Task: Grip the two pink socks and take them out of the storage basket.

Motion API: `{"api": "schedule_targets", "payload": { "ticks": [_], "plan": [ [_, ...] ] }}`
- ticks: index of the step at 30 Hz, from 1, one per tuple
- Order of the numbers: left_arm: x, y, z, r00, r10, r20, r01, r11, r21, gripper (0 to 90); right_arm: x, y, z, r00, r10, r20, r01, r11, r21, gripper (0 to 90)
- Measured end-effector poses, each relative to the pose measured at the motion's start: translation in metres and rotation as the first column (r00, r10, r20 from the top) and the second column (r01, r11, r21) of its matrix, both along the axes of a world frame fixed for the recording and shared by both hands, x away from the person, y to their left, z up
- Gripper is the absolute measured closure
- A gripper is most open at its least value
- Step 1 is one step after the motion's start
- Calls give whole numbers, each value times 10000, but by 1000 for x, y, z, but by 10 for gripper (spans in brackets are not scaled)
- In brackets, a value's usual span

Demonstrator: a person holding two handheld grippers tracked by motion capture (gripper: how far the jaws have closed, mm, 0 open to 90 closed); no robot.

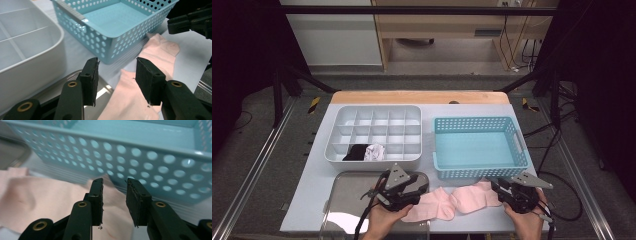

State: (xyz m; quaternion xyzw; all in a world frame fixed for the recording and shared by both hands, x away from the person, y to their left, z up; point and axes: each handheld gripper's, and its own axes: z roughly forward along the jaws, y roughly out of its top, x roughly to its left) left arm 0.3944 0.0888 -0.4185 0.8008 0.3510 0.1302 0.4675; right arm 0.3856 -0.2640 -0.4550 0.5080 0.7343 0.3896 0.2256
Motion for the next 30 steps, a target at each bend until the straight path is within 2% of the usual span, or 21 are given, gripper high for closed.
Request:
{"api": "schedule_targets", "payload": {
  "ticks": [6, 8, 14, 16, 18, 19, 22, 28, 30],
  "plan": [
    [5, -32, -5, 9995, -305, -127, 309, 9992, 272, 518, 3, -12, -10, 9984, -400, -407, 390, 9989, -248, 668],
    [5, -42, -7, 9991, -408, -135, 414, 9982, 442, 520, 3, -13, -12, 9981, -375, -487, 361, 9989, -289, 663],
    [10, -67, -18, 9962, -664, -559, 702, 9952, 684, 524, 4, -11, -20, 9946, -350, -977, 309, 9986, -436, 661],
    [11, -74, -22, 9953, -712, -653, 762, 9940, 784, 528, 4, -12, -22, 9943, -356, -1004, 299, 9978, -585, 661],
    [11, -81, -27, 9942, -773, -744, 844, 9916, 978, 534, 4, -12, -23, 9920, -410, -1196, 342, 9977, -582, 661],
    [11, -84, -29, 9941, -743, -785, 831, 9898, 1154, 538, 4, -12, -24, 9926, -410, -1147, 346, 9978, -571, 663],
    [14, -90, -38, 9916, -616, -1137, 797, 9836, 1618, 569, 4, -10, -24, 9919, -428, -1198, 355, 9974, -626, 710],
    [16, -93, -49, 9841, -576, -1681, 881, 9797, 1803, 703, 2, -5, -23, 9892, -367, -1422, 289, 9980, -568, 827],
    [16, -94, -50, 9841, -556, -1688, 868, 9792, 1834, 779, 1, -3, -23, 9890, -315, -1444, 236, 9981, -565, 869]
  ]
}}
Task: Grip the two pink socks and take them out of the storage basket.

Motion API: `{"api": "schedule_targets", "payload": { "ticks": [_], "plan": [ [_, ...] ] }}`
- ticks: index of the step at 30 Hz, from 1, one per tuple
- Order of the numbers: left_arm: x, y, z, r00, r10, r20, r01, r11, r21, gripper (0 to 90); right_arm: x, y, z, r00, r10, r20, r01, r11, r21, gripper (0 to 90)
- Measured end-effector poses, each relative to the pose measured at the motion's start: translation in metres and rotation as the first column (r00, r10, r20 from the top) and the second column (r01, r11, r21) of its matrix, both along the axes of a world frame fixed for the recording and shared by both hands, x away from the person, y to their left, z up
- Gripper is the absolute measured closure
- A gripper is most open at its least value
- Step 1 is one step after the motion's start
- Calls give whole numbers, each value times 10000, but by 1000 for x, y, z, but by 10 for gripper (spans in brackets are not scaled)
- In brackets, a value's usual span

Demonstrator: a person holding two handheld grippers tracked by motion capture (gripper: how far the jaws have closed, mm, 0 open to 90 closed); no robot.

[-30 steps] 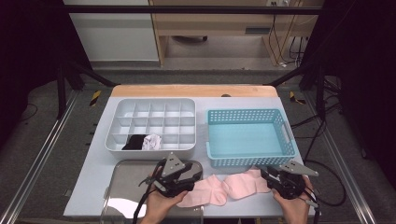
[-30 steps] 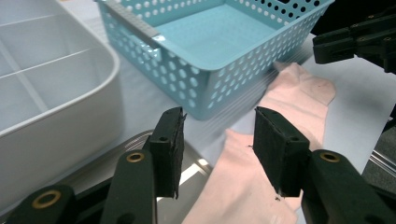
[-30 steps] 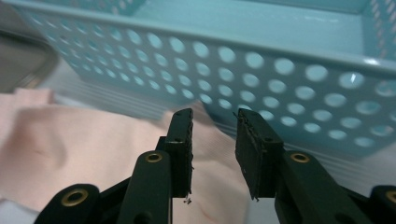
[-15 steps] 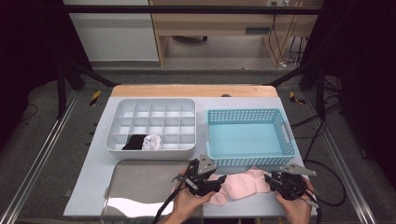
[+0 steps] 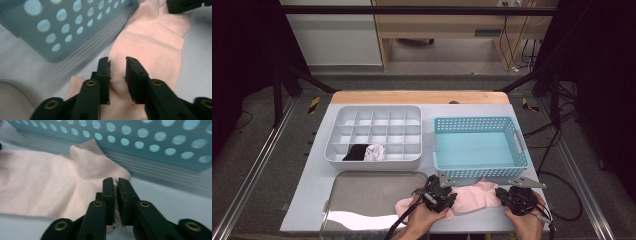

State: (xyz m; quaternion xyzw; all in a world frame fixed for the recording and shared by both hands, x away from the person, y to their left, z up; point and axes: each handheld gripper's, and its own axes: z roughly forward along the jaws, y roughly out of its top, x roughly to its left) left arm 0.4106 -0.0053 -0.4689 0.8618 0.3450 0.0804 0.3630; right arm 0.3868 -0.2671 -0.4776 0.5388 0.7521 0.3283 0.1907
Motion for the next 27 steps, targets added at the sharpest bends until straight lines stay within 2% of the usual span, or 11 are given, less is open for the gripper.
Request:
{"api": "schedule_targets", "payload": {
  "ticks": [3, 6, 10, 13, 20, 22, 27],
  "plan": [
    [0, 0, 1, 10000, -49, 49, 49, 10000, -35, 863, 0, 1, 1, 10000, -61, -39, 61, 10000, 57, 884],
    [0, 2, 2, 9999, -137, 42, 138, 9997, -179, 876, -1, -1, 3, 9998, -139, -128, 143, 9993, 358, 887],
    [-2, 6, 10, 9996, -283, 81, 288, 9968, -745, 879, -5, -4, 13, 9994, -171, 296, 154, 9983, 567, 888],
    [-6, 13, 19, 9986, -421, 326, 453, 9935, -1049, 879, -10, -3, 22, 9983, -158, 556, 119, 9975, 700, 889],
    [-13, 45, 44, 9966, -446, 691, 548, 9866, -1535, 878, -24, 4, 47, 9918, 155, 1268, -289, 9941, 1048, 888],
    [-15, 55, 48, 9965, -395, 736, 505, 9866, -1552, 878, -27, 11, 50, 9910, 351, 1293, -520, 9901, 1301, 888],
    [-21, 82, 52, 9967, -231, 774, 352, 9867, -1590, 877, -27, 32, 51, 9862, 873, 1410, -1089, 9821, 1535, 888]
  ]
}}
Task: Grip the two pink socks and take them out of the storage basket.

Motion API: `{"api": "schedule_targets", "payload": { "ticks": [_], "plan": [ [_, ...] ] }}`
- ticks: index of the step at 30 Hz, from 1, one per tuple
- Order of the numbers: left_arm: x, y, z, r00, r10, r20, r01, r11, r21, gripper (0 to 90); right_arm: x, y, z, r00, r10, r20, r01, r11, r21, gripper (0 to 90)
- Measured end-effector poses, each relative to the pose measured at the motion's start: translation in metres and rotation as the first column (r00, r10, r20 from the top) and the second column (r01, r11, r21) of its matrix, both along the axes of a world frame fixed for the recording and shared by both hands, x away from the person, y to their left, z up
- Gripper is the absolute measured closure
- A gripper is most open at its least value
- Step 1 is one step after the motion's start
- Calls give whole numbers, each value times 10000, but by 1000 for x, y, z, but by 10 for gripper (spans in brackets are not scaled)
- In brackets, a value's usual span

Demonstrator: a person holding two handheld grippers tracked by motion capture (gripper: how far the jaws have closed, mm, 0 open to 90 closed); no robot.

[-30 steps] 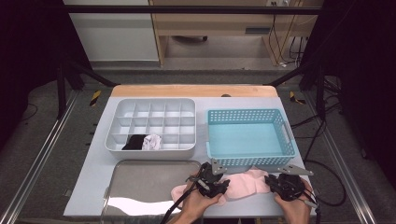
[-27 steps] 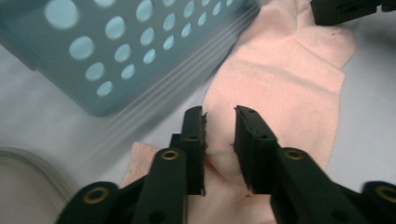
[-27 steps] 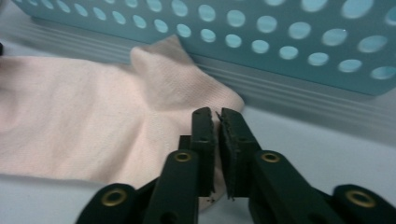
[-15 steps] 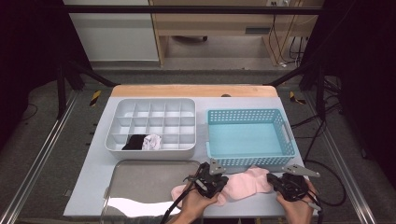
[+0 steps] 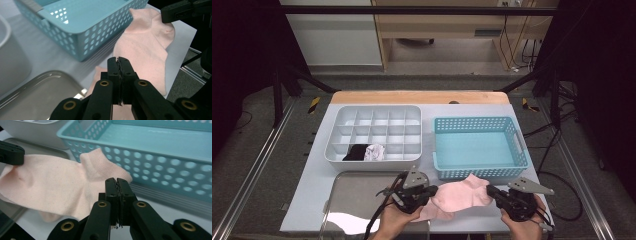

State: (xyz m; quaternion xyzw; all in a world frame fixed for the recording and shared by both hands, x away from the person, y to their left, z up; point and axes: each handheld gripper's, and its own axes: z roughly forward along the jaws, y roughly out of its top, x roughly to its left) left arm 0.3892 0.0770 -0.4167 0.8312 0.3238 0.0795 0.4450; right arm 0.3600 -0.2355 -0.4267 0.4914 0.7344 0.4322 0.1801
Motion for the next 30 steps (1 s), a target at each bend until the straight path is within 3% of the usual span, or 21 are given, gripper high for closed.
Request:
{"api": "schedule_targets", "payload": {
  "ticks": [7, 16, 24, 30],
  "plan": [
    [-11, 33, -1, 9996, 281, 90, -283, 9995, 157, 877, 4, 30, -1, 9971, 762, -61, -761, 9970, 129, 888],
    [-14, 66, -10, 9972, 724, -200, -723, 9974, 35, 877, 3, 53, -4, 9874, 1556, -304, -1540, 9869, 482, 887],
    [-12, 85, -24, 9936, 944, -616, -936, 9955, 151, 878, 7, 72, -18, 9748, 2098, -760, -2066, 9772, 478, 885],
    [-12, 85, -29, 9932, 981, -627, -961, 9948, 342, 877, 6, 76, -25, 9718, 2141, -987, -2110, 9766, 410, 883]
  ]
}}
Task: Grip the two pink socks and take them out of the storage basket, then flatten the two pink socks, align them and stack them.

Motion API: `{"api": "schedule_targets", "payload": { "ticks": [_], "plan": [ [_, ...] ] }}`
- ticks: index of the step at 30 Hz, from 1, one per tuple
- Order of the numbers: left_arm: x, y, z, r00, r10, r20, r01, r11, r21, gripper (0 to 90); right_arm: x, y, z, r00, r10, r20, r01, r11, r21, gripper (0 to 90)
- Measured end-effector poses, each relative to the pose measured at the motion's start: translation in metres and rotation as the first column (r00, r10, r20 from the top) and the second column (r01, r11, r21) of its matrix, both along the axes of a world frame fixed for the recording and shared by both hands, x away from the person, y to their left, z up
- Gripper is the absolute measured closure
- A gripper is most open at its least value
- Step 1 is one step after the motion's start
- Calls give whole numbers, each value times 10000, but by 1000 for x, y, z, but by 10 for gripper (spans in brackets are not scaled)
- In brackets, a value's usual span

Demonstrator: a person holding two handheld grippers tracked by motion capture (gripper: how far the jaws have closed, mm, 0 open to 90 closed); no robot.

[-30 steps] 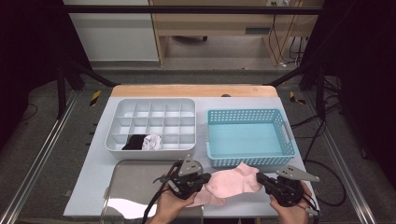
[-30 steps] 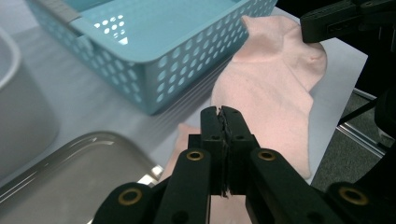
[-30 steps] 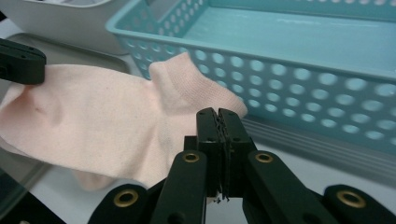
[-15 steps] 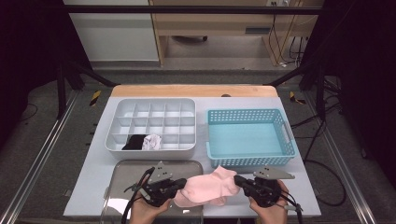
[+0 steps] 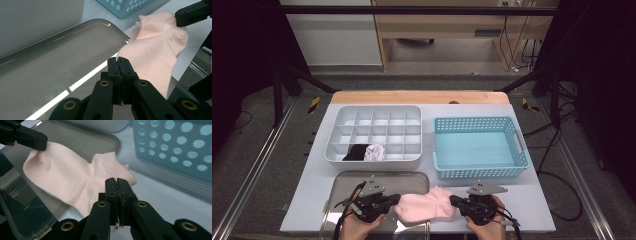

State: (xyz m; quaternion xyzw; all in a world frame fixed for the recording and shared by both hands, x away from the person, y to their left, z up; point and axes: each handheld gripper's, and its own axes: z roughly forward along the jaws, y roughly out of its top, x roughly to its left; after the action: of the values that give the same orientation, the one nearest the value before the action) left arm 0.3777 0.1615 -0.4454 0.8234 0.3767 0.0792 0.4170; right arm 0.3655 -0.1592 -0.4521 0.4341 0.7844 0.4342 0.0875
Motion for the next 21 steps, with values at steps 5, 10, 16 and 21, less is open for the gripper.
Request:
{"api": "schedule_targets", "payload": {
  "ticks": [5, 10, 16, 21],
  "plan": [
    [1, -4, -6, 9999, -15, -148, 19, 9997, 260, 876, 0, 0, -8, 9999, -86, -146, 82, 9997, -239, 877],
    [3, -6, -11, 9999, -11, -133, 18, 9985, 543, 872, 2, 4, -15, 9999, -85, -149, 74, 9975, -702, 859],
    [2, -5, -15, 9999, 103, -131, -95, 9980, 619, 786, 3, 4, -18, 9996, -178, -201, 159, 9954, -947, 811],
    [-2, 1, -10, 9989, 454, 134, -459, 9981, 406, 626, 5, -3, -10, 9976, -517, 453, 544, 9966, -612, 747]
  ]
}}
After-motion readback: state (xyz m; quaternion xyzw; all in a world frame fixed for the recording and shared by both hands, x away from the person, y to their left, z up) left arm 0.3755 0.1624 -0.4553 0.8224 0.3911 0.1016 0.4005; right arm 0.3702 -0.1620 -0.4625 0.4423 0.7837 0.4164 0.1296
